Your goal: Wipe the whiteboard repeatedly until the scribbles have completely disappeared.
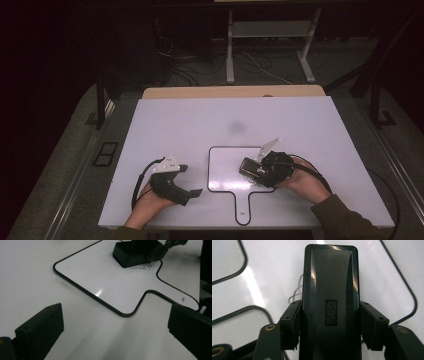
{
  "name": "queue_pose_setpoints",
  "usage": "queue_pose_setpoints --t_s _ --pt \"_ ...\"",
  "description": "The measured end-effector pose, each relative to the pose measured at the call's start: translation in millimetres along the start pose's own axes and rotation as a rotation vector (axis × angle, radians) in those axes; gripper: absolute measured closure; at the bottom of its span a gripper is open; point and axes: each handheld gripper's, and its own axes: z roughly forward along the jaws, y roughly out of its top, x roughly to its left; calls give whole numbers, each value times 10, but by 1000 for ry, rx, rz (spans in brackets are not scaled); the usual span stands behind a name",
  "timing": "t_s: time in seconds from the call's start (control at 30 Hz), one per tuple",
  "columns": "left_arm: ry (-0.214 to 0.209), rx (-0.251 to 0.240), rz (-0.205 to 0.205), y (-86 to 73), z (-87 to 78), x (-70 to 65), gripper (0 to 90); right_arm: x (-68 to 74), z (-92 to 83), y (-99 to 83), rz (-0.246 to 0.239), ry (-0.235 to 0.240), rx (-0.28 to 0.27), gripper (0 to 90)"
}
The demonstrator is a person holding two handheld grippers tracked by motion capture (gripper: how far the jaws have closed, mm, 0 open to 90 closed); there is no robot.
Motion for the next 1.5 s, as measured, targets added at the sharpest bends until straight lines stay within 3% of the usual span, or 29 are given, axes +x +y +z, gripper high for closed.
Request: queue_pose_setpoints --t_s 0.4,0.7,1.2,1.5 --pt "-1 0 1 3 8 -1 0 169 -43 -41 -28 26 10 389" --pt "-1 1 -1 3 15 -1 0 66 16 55 -24 14 8 389" --pt "-1 3 1 3 20 3 0 -323 147 230 37 -30 3 388" --pt "-3 2 1 2 21 0 0 -137 119 210 6 -6 4 389"
